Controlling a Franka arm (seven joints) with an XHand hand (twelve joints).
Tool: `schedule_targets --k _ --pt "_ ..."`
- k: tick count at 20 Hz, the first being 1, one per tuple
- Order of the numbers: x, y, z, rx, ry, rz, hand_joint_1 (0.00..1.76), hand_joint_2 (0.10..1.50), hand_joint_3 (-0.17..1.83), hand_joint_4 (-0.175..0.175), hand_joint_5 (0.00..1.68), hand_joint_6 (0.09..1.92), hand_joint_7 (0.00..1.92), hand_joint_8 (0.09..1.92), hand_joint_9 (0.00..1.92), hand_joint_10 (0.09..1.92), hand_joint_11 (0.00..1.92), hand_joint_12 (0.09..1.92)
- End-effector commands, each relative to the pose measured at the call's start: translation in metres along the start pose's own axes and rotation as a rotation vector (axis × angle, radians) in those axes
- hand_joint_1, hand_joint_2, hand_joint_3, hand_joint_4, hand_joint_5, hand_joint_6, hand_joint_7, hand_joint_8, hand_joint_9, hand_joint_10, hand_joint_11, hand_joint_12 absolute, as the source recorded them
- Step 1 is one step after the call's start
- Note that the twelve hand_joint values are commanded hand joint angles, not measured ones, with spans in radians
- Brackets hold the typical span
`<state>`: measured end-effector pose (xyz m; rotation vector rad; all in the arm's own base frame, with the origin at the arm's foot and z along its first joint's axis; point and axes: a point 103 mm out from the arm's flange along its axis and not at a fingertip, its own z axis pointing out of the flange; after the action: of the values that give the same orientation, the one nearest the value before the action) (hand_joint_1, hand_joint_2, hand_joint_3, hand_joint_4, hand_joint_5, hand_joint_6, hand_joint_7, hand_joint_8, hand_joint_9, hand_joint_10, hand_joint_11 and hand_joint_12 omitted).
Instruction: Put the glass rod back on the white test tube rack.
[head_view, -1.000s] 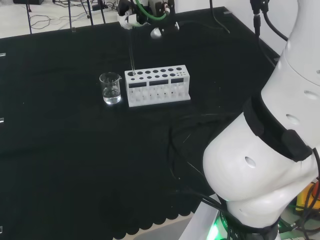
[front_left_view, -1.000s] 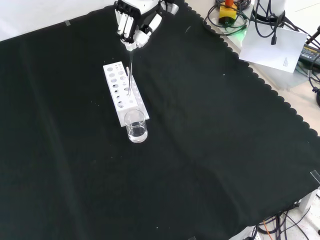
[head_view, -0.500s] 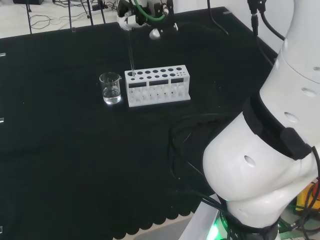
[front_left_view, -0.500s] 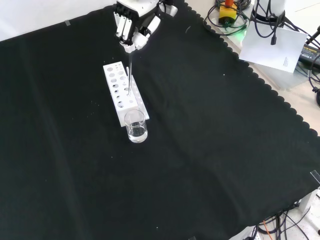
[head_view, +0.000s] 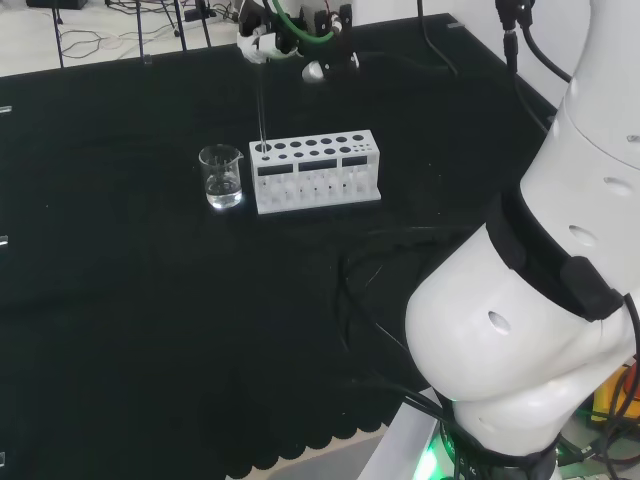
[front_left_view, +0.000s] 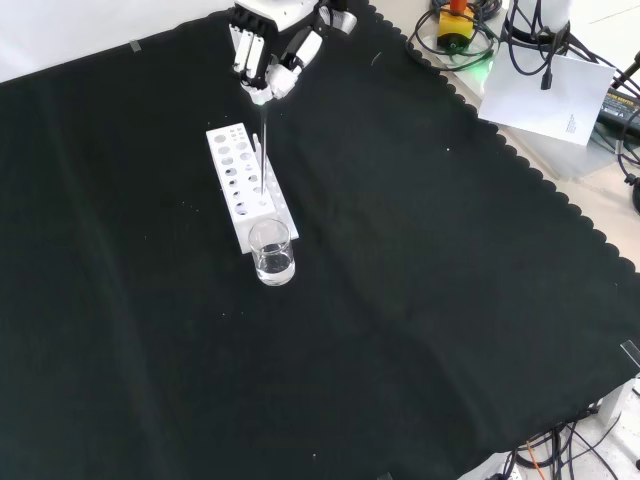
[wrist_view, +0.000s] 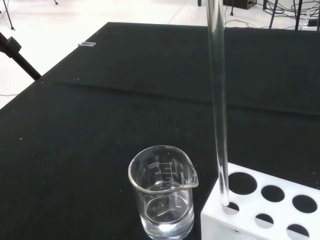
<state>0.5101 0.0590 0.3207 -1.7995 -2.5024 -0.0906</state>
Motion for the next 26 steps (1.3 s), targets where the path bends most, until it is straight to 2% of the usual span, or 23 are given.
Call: schedule_targets --k 1,10,16,22,26 --pt "-0.001 0.001 0.0 0.015 -0.039 -0.009 1.29 1.18 -0.17 -0.175 1.07 0.58 1.02 1.29 1.51 1.17 1.6 0.93" --pt "-0.013 0.0 0.004 0.023 -0.027 0.01 1.29 1.18 -0.17 -0.175 1.07 0.58 1.02 1.29 1.52 1.17 1.6 0.93" --pt "-0.007 0.001 0.005 0.028 -0.036 0.005 1.29 1.18 -0.17 -0.175 1.07 0.58 1.02 1.29 1.52 1.17 1.6 0.93" --pt "0.003 0.0 -0.009 0.01 -0.054 -0.005 1.29 1.18 -0.17 -0.175 1.07 0.58 1.02 1.29 1.52 1.17 1.6 0.93" --pt "0.006 0.0 -0.005 0.014 -0.056 -0.008 1.29 1.18 -0.17 -0.175 1.07 0.58 1.02 1.29 1.52 1.17 1.6 0.93"
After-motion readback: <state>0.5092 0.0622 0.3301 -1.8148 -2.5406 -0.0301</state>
